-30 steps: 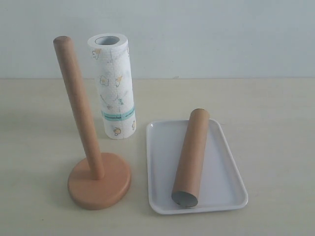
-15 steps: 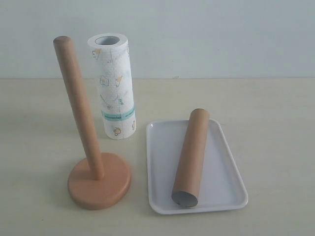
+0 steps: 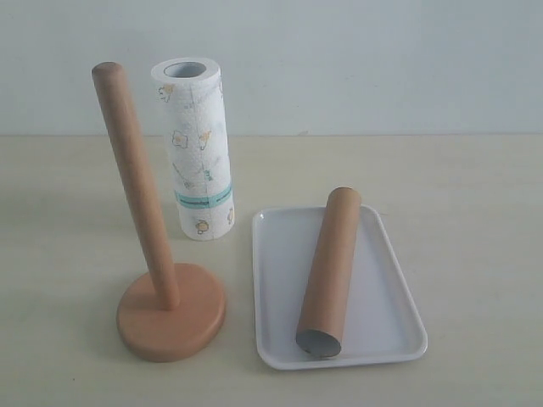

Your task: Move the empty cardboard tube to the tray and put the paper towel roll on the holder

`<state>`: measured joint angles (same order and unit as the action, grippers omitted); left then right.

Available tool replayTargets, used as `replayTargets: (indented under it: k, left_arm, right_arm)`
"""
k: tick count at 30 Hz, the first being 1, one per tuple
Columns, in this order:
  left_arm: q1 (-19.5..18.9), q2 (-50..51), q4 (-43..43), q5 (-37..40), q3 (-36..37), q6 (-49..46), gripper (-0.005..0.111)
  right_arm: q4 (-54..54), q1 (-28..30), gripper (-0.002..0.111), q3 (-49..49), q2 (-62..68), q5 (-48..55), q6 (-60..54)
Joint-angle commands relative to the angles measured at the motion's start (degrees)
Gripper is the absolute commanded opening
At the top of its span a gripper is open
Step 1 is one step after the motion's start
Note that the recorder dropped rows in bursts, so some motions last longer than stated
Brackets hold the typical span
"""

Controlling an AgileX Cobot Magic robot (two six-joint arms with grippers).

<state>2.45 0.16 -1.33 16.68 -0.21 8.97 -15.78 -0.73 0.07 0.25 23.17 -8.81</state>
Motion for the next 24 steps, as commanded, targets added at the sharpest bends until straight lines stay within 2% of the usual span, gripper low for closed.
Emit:
replayTargets:
  k: [1, 19, 24]
  left_arm:
    - [-0.1, -0.2, 0.3, 0.1, 0.2, 0.0, 0.004]
    - [-0.1, -0.2, 0.3, 0.1, 0.2, 0.0, 0.004]
    - [-0.1, -0.2, 0.3, 0.1, 0.2, 0.0, 0.004]
  right_arm:
    - [-0.1, 0.2, 0.003, -0.1, -0.3, -0.2, -0.1]
    - [-0.1, 0.2, 0.003, -0.1, -0.3, -0.3, -0.1]
    - [-0.1, 0.2, 0.003, -0.1, -0.3, -6.2, -0.4]
